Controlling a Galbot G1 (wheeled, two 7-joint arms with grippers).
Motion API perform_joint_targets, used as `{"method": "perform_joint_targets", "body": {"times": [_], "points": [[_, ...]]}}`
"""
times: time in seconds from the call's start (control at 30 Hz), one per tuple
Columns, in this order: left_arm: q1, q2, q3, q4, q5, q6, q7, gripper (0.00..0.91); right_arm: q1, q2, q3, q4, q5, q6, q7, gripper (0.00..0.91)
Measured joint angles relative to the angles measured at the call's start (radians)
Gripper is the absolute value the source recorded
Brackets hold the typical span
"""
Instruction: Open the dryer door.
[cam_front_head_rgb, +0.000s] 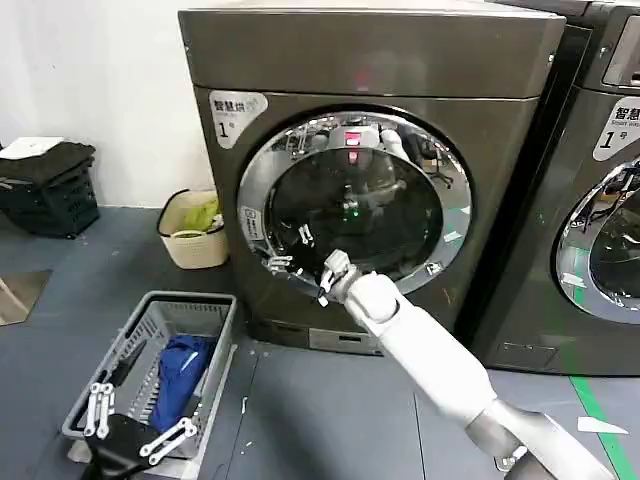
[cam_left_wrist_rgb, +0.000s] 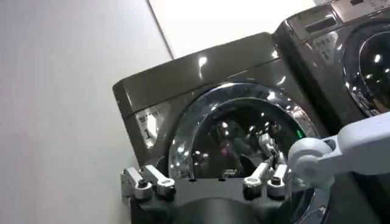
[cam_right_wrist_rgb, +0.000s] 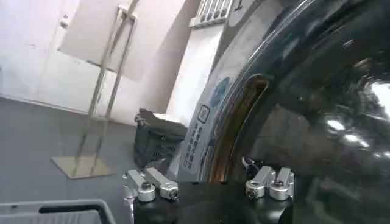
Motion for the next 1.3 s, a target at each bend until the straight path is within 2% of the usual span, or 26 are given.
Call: {"method": "perform_joint_targets", "body": {"times": [0.4,0.6,0.83,0.97,1.3], "points": [[-0.006,0.003,-0.01,0.006,-0.012,0.001,0.0,0.907,0.009,-0.012,-0.03,0.018,0.051,0.014,-0.082,0.907],[-0.017,0.008,-0.03,0.018,-0.027,0.006,-0.001,0.907,0.002,-0.041,-0.047,0.056,0.094,0.045,-0.142,0.907],[-0.036,0.025,-0.046,0.045,-0.05,0.015,0.0,0.907,-0.001,-0.108,-0.078,0.121,0.174,0.071,-0.218,0.907],[-0.052,0.036,-0.064,0.062,-0.078,0.026,0.0,0.907,0.0,-0.155,-0.098,0.16,0.231,0.106,-0.259,0.907],[-0.092,0.07,-0.116,0.096,-0.145,0.051,0.005,0.907,0.016,-0.256,-0.142,0.23,0.315,0.154,-0.384,0.907]]}}
